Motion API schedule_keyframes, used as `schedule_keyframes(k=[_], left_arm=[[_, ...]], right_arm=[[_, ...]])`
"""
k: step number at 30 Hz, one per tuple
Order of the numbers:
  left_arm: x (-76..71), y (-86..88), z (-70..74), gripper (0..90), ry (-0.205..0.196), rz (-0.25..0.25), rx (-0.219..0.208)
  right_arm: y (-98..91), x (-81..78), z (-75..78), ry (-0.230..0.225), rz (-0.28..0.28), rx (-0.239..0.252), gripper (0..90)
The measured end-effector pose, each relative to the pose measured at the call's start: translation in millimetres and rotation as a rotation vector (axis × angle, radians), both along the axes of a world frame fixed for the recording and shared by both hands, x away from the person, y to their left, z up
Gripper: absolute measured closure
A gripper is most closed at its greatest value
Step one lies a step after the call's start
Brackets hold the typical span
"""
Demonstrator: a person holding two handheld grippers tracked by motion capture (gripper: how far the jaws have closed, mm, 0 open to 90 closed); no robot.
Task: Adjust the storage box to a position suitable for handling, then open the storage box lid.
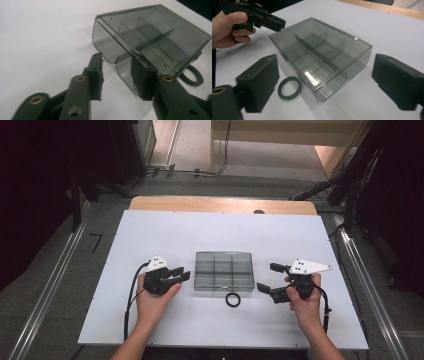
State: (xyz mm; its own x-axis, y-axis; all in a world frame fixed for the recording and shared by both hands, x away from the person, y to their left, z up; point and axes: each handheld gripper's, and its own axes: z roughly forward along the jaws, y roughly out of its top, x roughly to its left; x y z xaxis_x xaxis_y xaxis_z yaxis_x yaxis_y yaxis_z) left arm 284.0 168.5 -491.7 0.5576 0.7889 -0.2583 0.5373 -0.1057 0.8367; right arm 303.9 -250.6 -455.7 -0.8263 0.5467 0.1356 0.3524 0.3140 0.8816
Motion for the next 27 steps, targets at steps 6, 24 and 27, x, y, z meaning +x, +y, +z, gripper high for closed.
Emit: schedule_keyframes(k=[6,24,27], left_arm=[[-7.9,9.4,1.4,59.1,-0.031,-0.080,-0.021],[-6.8,-0.2,-6.5,89.9,0.045,-0.190,0.005],[-5.7,-1.6,-8.4,90.0,0.053,-0.198,0.005]], right_arm=[[-8.0,6.9,-5.4,0.032,-0.039,-0.016,32.6],[-3.4,13.3,-25.7,0.141,0.049,-0.110,87.7],[-1.1,14.2,-28.5,0.148,0.066,-0.121,87.8]])
